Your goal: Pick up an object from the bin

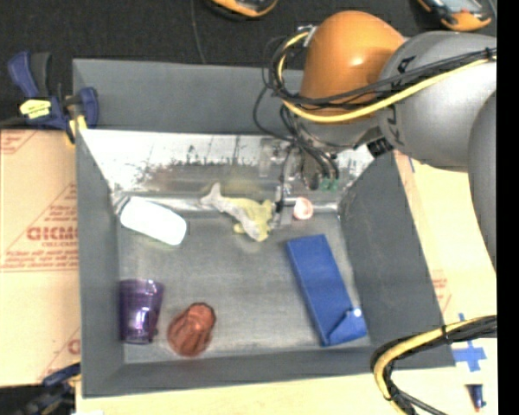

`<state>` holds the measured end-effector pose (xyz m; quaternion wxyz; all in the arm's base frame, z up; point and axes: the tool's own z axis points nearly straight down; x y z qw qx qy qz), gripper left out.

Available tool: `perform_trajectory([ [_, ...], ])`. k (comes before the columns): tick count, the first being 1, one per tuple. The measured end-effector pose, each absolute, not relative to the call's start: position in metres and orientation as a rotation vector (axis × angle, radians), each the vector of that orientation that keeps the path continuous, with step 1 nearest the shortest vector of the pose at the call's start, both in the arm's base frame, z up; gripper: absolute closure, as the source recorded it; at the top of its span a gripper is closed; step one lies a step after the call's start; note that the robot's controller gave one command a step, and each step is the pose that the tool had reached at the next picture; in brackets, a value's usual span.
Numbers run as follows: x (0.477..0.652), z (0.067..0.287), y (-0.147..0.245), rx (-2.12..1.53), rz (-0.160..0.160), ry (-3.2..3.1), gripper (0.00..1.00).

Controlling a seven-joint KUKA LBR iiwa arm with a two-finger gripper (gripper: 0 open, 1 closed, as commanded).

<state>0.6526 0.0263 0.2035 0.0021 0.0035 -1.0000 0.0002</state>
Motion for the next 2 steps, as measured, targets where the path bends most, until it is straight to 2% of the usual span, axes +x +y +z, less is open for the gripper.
perform_trajectory([
  [1,0.654,0.209,0.026,0.010,0.000,-3.146,0.00],
  [2,0.645,0.283,0.039,-0.147,-0.002,-3.141,0.00],
])
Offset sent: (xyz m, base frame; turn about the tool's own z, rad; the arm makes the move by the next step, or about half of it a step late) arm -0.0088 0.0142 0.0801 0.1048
